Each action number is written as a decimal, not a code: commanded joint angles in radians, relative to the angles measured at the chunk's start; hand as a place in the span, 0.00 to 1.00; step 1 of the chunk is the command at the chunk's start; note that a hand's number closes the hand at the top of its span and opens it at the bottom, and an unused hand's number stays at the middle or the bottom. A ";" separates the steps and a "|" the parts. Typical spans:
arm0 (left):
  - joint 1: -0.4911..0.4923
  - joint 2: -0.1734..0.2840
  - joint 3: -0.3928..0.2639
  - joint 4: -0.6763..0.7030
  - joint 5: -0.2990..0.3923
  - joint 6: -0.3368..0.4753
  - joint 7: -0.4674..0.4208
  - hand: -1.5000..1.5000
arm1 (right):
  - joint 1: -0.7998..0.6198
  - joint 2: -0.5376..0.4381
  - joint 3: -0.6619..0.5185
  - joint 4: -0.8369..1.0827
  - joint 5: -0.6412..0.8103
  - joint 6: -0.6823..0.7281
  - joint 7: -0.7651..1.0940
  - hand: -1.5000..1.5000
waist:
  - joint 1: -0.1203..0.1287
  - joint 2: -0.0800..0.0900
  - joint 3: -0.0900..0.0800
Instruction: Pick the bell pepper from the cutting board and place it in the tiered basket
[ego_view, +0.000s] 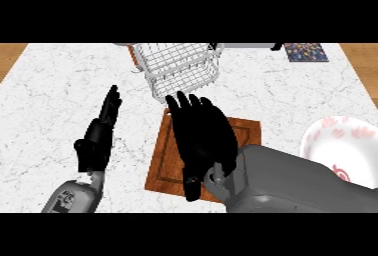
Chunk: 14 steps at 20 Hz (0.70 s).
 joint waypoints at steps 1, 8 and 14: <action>0.026 0.000 0.001 0.000 -0.006 0.004 -0.004 0.50 | -0.038 0.068 0.037 0.047 0.017 0.063 0.248 0.00 | -0.015 -0.005 0.001; 0.015 0.021 0.023 -0.028 -0.009 -0.009 0.006 0.50 | -0.071 0.043 0.038 0.097 -0.007 0.131 0.248 0.00 | -0.015 0.000 0.003; 0.036 0.028 0.013 -0.070 -0.004 -0.031 0.041 0.50 | -0.103 0.080 0.094 0.116 0.011 0.156 0.220 0.00 | 0.000 0.002 0.004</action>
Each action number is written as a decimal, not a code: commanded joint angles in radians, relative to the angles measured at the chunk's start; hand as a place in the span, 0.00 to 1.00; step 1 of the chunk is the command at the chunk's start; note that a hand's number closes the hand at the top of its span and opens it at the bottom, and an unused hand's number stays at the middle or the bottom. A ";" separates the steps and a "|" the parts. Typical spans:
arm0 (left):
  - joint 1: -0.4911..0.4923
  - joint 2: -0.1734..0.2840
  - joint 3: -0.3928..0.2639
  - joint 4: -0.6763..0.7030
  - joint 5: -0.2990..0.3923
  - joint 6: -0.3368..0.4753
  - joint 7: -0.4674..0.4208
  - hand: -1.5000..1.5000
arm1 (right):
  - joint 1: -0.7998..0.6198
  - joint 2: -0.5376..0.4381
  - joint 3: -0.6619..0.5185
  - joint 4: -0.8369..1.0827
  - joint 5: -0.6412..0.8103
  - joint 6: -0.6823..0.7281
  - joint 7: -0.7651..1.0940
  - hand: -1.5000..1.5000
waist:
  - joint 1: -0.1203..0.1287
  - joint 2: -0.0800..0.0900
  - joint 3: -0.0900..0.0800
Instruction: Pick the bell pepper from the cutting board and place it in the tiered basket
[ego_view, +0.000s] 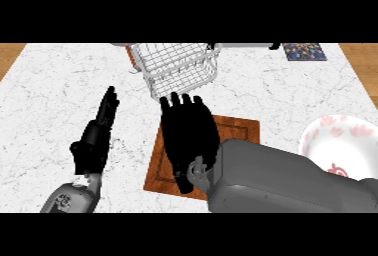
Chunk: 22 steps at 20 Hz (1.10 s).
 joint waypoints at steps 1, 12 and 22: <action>0.009 0.009 -0.001 -0.040 0.003 -0.016 0.018 0.50 | -0.058 0.051 0.027 0.020 0.006 0.118 0.223 0.00 | 0.010 0.001 0.001; 0.003 -0.012 0.011 0.008 -0.017 -0.008 0.000 0.50 | -0.009 -0.013 0.023 0.030 0.075 0.093 0.228 0.00 | -0.011 0.001 0.001; 0.033 -0.034 -0.006 -0.029 -0.044 -0.007 0.003 0.50 | 0.122 -0.003 0.015 0.030 0.138 0.081 0.168 0.00 | 0.002 0.004 0.002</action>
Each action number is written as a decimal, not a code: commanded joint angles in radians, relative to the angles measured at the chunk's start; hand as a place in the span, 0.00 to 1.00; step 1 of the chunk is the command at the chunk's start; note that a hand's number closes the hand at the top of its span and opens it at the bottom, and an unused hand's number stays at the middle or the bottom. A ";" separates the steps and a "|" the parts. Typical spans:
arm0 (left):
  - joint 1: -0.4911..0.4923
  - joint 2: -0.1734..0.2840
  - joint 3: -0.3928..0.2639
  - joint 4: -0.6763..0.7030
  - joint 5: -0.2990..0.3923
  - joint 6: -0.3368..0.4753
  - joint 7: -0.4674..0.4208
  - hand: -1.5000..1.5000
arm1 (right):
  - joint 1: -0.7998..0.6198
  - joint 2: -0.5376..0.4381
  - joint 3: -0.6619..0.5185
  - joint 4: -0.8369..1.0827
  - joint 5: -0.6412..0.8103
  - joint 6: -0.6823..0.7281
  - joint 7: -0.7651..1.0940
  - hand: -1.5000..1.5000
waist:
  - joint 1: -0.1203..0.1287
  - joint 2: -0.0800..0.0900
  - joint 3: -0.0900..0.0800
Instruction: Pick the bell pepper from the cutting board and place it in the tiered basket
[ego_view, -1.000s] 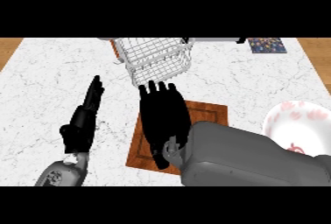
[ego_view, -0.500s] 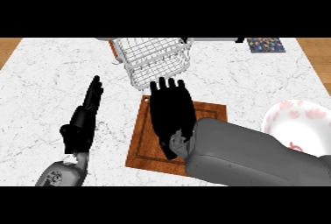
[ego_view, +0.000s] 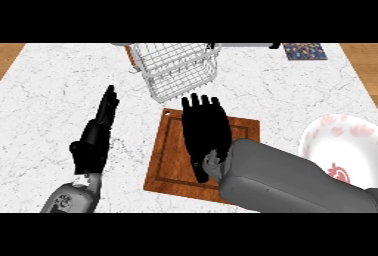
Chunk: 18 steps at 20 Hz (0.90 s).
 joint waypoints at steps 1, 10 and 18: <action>-0.085 -0.007 0.044 0.076 0.005 -0.011 0.018 0.50 | 0.044 0.002 -0.006 0.002 0.054 0.035 0.127 0.00 | -0.004 0.005 0.000; 0.011 -0.018 0.016 0.007 -0.020 -0.027 -0.026 0.50 | 0.109 0.124 -0.030 -0.001 0.128 0.057 0.164 0.00 | 0.006 0.002 0.000; 0.044 -0.020 0.035 0.013 -0.009 -0.053 -0.049 0.50 | 0.112 0.160 -0.101 0.138 0.164 0.088 0.074 0.00 | 0.013 0.006 0.000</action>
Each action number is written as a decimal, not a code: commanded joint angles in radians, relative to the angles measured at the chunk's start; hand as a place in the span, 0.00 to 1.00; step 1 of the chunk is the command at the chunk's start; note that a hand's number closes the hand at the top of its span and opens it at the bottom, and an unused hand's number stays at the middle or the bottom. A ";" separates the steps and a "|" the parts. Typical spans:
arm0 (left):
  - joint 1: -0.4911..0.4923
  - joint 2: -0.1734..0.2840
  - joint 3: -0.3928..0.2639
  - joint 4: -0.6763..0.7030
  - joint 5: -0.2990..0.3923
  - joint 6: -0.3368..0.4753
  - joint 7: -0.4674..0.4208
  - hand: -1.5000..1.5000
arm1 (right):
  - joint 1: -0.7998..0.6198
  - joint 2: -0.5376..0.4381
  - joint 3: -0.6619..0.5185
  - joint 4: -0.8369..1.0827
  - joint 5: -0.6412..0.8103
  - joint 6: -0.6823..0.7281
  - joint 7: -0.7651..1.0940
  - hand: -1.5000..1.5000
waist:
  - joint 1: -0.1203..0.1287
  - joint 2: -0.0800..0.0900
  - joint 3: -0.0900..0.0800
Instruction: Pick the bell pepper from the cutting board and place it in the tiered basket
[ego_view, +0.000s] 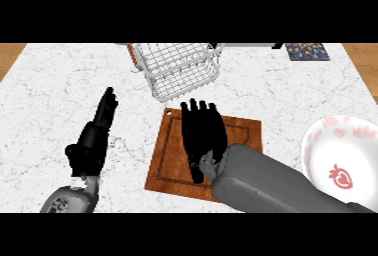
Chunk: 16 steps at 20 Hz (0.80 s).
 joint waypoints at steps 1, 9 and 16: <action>0.018 -0.033 -0.036 -0.020 -0.040 0.022 0.000 0.50 | 0.019 0.037 -0.022 0.041 0.039 0.050 0.124 0.00 | 0.000 0.001 0.000; -0.015 -0.042 0.029 0.068 -0.019 -0.012 -0.058 0.50 | 0.056 0.101 -0.069 0.120 0.140 0.055 0.058 0.00 | -0.002 0.002 0.000; -0.007 -0.018 0.057 0.011 -0.019 -0.049 -0.003 0.50 | 0.093 0.149 -0.135 0.136 0.215 0.103 0.025 0.00 | 0.001 0.001 0.000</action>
